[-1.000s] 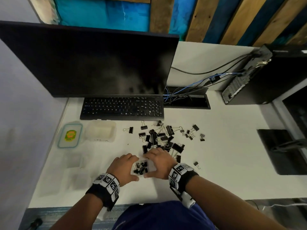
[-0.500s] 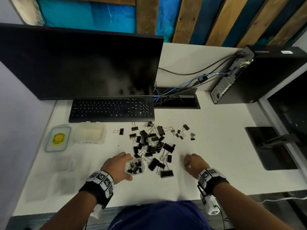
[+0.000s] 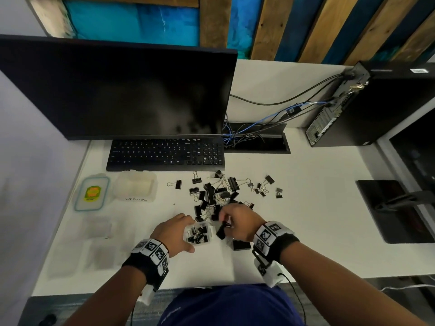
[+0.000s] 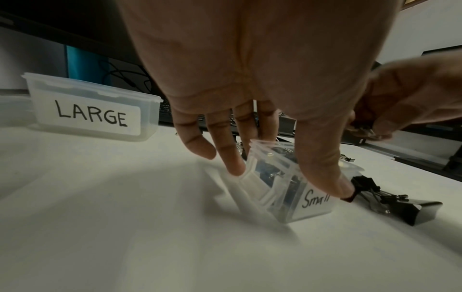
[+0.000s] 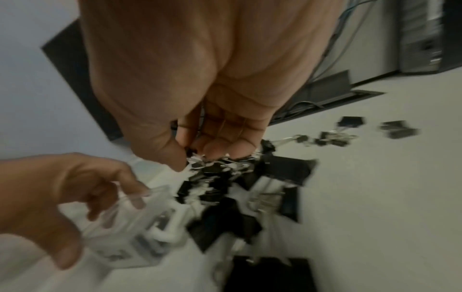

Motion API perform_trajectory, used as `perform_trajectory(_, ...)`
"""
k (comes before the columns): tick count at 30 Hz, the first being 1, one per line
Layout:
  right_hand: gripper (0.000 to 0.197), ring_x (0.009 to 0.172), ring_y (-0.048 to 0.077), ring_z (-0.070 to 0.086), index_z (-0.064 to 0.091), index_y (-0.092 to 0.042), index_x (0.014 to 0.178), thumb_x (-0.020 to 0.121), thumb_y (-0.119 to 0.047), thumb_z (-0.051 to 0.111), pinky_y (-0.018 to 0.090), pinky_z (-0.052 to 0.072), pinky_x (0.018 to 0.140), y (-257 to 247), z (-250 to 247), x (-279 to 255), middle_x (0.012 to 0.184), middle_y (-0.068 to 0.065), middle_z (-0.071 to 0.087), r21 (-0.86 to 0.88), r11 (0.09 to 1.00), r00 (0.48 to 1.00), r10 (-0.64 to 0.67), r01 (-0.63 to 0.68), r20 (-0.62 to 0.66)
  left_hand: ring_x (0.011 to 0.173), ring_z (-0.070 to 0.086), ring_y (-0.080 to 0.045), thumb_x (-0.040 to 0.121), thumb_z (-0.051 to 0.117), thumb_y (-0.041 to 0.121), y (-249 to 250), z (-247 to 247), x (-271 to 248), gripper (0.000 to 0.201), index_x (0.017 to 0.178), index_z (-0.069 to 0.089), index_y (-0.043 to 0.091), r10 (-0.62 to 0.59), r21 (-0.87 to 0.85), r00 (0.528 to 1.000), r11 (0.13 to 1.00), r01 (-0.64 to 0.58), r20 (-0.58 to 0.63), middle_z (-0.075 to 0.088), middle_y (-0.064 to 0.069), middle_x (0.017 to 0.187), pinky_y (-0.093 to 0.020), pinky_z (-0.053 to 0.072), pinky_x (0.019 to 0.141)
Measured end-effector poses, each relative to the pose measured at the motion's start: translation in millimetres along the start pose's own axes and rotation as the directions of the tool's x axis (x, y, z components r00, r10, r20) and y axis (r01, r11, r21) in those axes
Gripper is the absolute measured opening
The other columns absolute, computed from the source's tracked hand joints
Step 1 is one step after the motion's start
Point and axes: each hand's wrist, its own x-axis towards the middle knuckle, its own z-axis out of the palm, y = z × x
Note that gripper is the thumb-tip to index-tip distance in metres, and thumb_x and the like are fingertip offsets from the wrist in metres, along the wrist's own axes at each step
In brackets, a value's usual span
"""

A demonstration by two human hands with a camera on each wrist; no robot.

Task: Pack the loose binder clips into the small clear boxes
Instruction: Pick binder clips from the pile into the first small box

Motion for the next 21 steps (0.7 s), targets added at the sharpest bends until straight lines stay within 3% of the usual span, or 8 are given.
perform_trajectory(3, 0.023, 0.075, 0.006, 0.052, 0.061, -0.022, 0.098, 0.077, -0.016, 0.071, 0.018, 0.041, 0.065, -20.9, 11.4, 17.6, 0.092, -0.010, 0.058, -0.026, 0.994, 0.994, -0.104, 0.104, 0.027, 0.111, 0.055, -0.012, 0.065, 0.082, 0.047, 0.2, 1.3, -1.6, 0.077, 0.133, 0.045, 0.036, -0.010, -0.017, 1.000, 1.000, 0.009, -0.016, 0.046, 0.019, 0.125, -0.030, 0.046, 0.090)
perform_trajectory(8, 0.025, 0.087, 0.006, 0.050, 0.063, -0.021, 0.106, 0.083, -0.021, 0.072, 0.022, 0.040, 0.075, -25.9, 23.9, 31.0, 0.100, -0.008, 0.058, -0.025, 0.984, 0.982, -0.175, 0.177, 0.066, 0.112, 0.055, -0.012, 0.066, 0.082, 0.046, -0.3, 2.7, -3.6, 0.078, 0.134, 0.045, 0.035, -0.003, -0.043, 1.000, 0.999, 0.002, -0.027, 0.046, 0.017, 0.128, -0.031, 0.047, 0.091)
perform_trajectory(12, 0.016, 0.087, 0.010, 0.057, 0.064, -0.023, 0.100, 0.085, -0.023, 0.069, 0.029, 0.051, 0.080, -8.1, 21.3, 26.6, 0.101, -0.006, 0.063, -0.018, 0.994, 0.994, -0.108, 0.109, 0.021, 0.111, 0.055, -0.011, 0.066, 0.082, 0.047, -3.0, 2.8, -3.8, 0.077, 0.133, 0.046, 0.036, -0.005, -0.036, 0.999, 0.999, 0.004, -0.033, 0.047, 0.018, 0.126, -0.030, 0.046, 0.089)
perform_trajectory(16, 0.006, 0.083, 0.007, 0.057, 0.064, -0.028, 0.094, 0.088, -0.026, 0.065, 0.024, 0.050, 0.075, 22.8, 4.3, 14.4, 0.097, -0.010, 0.062, -0.022, 1.000, 0.999, 0.009, -0.010, -0.034, 0.110, 0.055, -0.011, 0.066, 0.081, 0.049, -9.0, -0.5, -3.4, 0.076, 0.132, 0.046, 0.036, -0.013, -0.014, 0.999, 1.000, 0.012, -0.050, 0.048, 0.018, 0.123, -0.031, 0.047, 0.092)
perform_trajectory(19, 0.010, 0.082, 0.009, 0.060, 0.063, -0.030, 0.089, 0.087, -0.021, 0.063, 0.030, 0.054, 0.075, 51.4, -10.9, 6.9, 0.094, -0.008, 0.065, -0.024, 0.991, 0.987, 0.129, -0.132, -0.096, 0.112, 0.055, -0.010, 0.067, 0.081, 0.049, -15.1, -3.0, -3.3, 0.077, 0.134, 0.046, 0.036, -0.035, -0.015, 0.997, 0.999, 0.034, -0.069, 0.048, 0.019, 0.125, -0.031, 0.046, 0.094)
perform_trajectory(21, 0.012, 0.091, 0.015, 0.063, 0.065, -0.024, 0.097, 0.088, -0.019, 0.061, 0.031, 0.053, 0.079, 69.5, -19.0, 4.1, 0.099, -0.003, 0.066, -0.089, 0.972, 0.968, 0.206, -0.219, -0.141, 0.113, 0.054, -0.009, 0.067, 0.081, 0.048, -17.7, -4.7, -3.9, 0.077, 0.134, 0.045, 0.036, -0.053, -0.022, 0.996, 0.998, 0.051, -0.075, 0.048, 0.020, 0.127, -0.030, 0.046, 0.095)
